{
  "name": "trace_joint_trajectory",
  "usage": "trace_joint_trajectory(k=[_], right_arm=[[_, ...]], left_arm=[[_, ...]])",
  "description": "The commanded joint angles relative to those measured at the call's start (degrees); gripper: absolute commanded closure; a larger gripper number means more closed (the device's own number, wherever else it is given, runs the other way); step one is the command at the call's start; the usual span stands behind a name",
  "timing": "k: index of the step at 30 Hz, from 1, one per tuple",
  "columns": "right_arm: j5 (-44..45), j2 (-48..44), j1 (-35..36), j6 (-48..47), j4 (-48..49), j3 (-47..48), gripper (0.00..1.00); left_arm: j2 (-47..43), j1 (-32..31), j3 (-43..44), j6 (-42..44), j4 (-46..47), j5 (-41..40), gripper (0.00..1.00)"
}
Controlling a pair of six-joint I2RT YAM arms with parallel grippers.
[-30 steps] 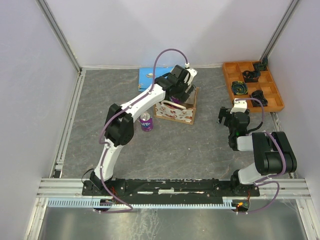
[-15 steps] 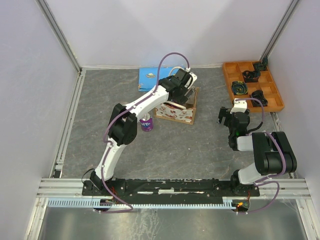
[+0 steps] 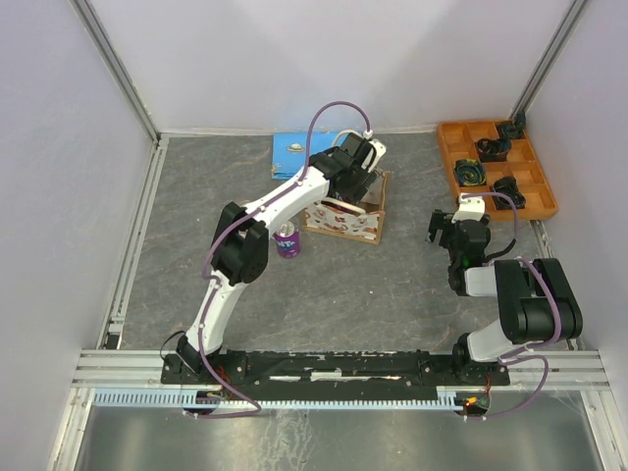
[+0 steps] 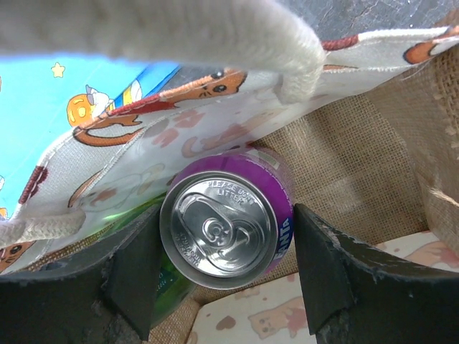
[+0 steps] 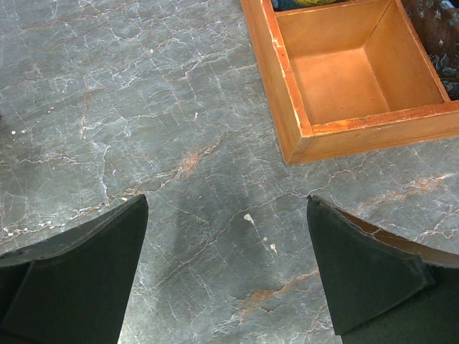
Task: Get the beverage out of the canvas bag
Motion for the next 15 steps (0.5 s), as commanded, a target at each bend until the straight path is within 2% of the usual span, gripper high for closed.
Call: trace_joint_trajectory(k=[1,2,3,15], right_arm=[[-0.23,-0.22,-0.06,-0.67,1.92,1.25,0.01],[-0.23,-0.18,-0.04,-0.67,1.92,1.25,0.01],[-0.23,-0.24,-0.01,-0.65,1.87,1.25,0.01],[-0.27,-0.16,-0.03,-0.60,1.92,1.25,0.01]], left_arm=[[0.78,1.18,-0.85,1.93,4.46,2.03,0.71],[0.74,1.22,-1.01,1.71,4.68,2.38,0.92],[0.78,1.20,-1.01,1.67,4.70,2.89,0.96],[-2.99,2.12,3.59,1.89,5.28,7.38,0.97]])
